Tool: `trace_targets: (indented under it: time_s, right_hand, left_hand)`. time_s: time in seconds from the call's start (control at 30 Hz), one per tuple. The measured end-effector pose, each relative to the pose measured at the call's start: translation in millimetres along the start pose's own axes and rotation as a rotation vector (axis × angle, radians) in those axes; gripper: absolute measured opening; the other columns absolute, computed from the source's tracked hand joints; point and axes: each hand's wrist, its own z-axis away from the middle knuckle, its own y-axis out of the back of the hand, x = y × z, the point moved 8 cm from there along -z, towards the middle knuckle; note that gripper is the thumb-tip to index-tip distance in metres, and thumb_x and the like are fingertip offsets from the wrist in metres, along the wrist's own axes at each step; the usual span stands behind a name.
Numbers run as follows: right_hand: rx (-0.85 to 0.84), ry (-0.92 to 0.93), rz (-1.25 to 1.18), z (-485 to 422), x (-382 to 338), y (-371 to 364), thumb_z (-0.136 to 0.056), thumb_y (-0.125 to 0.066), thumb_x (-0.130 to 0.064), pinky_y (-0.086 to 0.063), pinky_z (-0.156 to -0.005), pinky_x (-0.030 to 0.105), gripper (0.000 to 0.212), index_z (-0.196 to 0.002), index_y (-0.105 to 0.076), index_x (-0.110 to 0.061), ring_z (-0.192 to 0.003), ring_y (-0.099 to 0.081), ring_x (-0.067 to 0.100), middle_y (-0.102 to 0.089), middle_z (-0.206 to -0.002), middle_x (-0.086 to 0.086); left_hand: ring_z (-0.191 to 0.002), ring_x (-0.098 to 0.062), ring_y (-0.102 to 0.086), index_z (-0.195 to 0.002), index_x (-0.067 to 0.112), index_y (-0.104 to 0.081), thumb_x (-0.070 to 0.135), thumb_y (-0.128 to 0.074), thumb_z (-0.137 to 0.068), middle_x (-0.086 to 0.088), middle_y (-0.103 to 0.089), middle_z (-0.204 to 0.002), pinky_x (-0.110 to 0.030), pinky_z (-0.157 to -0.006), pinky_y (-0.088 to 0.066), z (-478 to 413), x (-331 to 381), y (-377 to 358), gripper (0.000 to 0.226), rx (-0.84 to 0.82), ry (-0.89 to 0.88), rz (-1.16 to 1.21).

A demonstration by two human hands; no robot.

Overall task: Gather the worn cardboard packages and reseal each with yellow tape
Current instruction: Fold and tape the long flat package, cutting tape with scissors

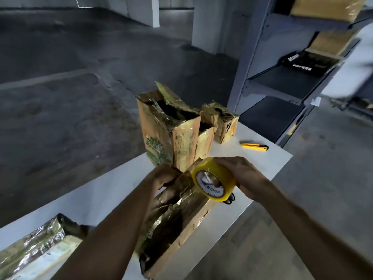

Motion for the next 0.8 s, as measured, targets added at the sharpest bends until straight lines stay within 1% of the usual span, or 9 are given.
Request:
trace_targets:
  time_s: [0.07,0.17,0.27,0.37,0.47,0.53,0.6,0.7,0.8]
  right_hand:
    - [0.026,0.016,0.007,-1,2,0,-0.073,-0.066,-0.065,-0.051,-0.098,0.055,0.048,-0.097,-0.077,-0.025,-0.106,-0.065,0.029,-0.071,-0.111,0.005]
    - [0.083,0.062,-0.01,0,4,-1,-0.093,-0.061,-0.044,-0.056,-0.087,0.053,0.035,-0.097,-0.073,-0.011,-0.093,-0.07,0.031,-0.071,-0.096,0.015]
    - [0.114,0.094,-0.06,1,7,-4,-0.094,-0.06,-0.04,-0.054,-0.07,0.047,0.046,-0.101,-0.064,0.005,-0.078,-0.064,0.031,-0.064,-0.095,0.028]
    - [0.12,0.105,-0.078,3,7,-6,-0.094,-0.061,-0.042,-0.05,-0.068,0.042,0.05,-0.101,-0.062,0.008,-0.076,-0.062,0.029,-0.062,-0.095,0.031]
    - [0.144,0.103,-0.085,8,7,-3,-0.095,-0.062,-0.039,-0.056,-0.071,0.048,0.046,-0.098,-0.065,0.007,-0.074,-0.065,0.033,-0.065,-0.092,0.028]
    - [0.159,0.109,-0.098,11,7,-2,-0.095,-0.061,-0.038,-0.056,-0.075,0.055,0.045,-0.099,-0.065,0.007,-0.081,-0.068,0.039,-0.066,-0.093,0.027]
    - [0.171,0.124,-0.107,15,6,-2,-0.095,-0.061,-0.039,-0.055,-0.076,0.058,0.048,-0.1,-0.063,0.009,-0.084,-0.068,0.04,-0.064,-0.094,0.029]
    - [0.186,0.118,-0.115,17,7,-3,-0.093,-0.063,-0.044,-0.056,-0.077,0.056,0.049,-0.101,-0.066,0.004,-0.087,-0.069,0.039,-0.068,-0.094,0.024]
    - [0.19,0.083,-0.157,16,14,-3,-0.092,-0.062,-0.046,-0.06,-0.074,0.047,0.042,-0.098,-0.07,-0.005,-0.08,-0.072,0.03,-0.072,-0.089,0.016]
  left_hand:
    - [-0.067,-0.019,-0.059,-0.104,0.005,-0.073,0.008,-0.061,-0.094,-0.009,-0.065,-0.077,-0.025,-0.054,-0.048,2,0,-4,0.015,-0.032,0.014,-0.01]
    - [-0.064,-0.017,-0.057,-0.108,0.005,-0.071,0.007,-0.055,-0.097,-0.007,-0.063,-0.075,-0.023,-0.046,-0.044,3,-1,-8,0.02,-0.075,0.023,-0.025]
    - [-0.06,-0.014,-0.052,-0.11,0.006,-0.069,0.008,-0.05,-0.099,-0.004,-0.059,-0.074,-0.021,-0.042,-0.039,2,-4,-10,0.022,-0.097,0.037,-0.071]
    - [-0.063,-0.016,-0.053,-0.112,0.006,-0.068,0.01,-0.051,-0.099,-0.005,-0.058,-0.075,-0.023,-0.046,-0.042,3,-4,-12,0.022,-0.113,0.039,-0.111]
    - [-0.061,-0.021,-0.05,-0.114,-0.004,-0.063,0.007,-0.055,-0.096,-0.007,-0.052,-0.068,-0.026,-0.049,-0.039,8,-2,-11,0.023,-0.099,0.001,-0.252]
    - [-0.073,-0.024,-0.057,-0.114,-0.003,-0.062,0.017,-0.061,-0.096,-0.009,-0.057,-0.078,-0.029,-0.059,-0.043,11,5,-5,0.027,-0.044,-0.052,-0.232]
    - [-0.094,-0.026,-0.061,-0.116,0.003,-0.059,0.026,-0.06,-0.098,-0.013,-0.064,-0.101,-0.034,-0.074,-0.049,13,22,7,0.029,0.045,-0.137,-0.187]
    - [-0.104,-0.021,-0.061,-0.124,0.012,-0.058,0.018,-0.049,-0.102,-0.006,-0.063,-0.12,-0.035,-0.083,-0.053,22,48,13,0.025,0.08,-0.278,-0.166]
    - [-0.123,-0.021,-0.056,-0.131,0.021,-0.057,0.009,-0.047,-0.1,-0.004,-0.057,-0.136,-0.037,-0.101,-0.048,36,53,4,0.035,0.065,-0.41,-0.272]
